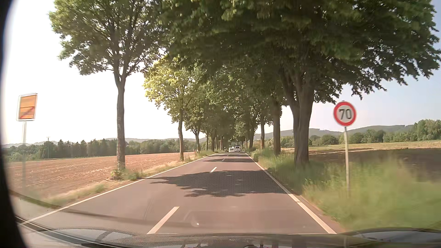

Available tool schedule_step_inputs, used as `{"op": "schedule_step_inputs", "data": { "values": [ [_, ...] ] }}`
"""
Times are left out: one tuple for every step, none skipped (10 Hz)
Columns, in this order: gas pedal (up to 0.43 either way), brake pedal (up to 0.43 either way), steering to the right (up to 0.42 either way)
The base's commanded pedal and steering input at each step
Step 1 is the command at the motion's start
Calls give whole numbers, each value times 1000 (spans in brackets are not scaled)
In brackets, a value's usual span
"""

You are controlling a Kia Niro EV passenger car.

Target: Follow the waypoints while adhering to traffic rules and regulations

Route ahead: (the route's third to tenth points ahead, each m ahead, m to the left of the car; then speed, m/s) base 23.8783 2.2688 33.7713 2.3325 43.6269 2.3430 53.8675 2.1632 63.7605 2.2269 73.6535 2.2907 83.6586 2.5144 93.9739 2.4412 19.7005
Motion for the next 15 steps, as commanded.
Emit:
{"op": "schedule_step_inputs", "data": {
  "values": [
    [390,0,0],
    [390,0,0],
    [390,0,0],
    [390,0,1],
    [390,0,1],
    [390,0,1],
    [378,0,1],
    [339,0,1],
    [331,0,1],
    [331,0,1],
    [319,0,1],
    [319,0,1],
    [319,0,1],
    [319,0,1],
    [331,0,1]
  ]
}}
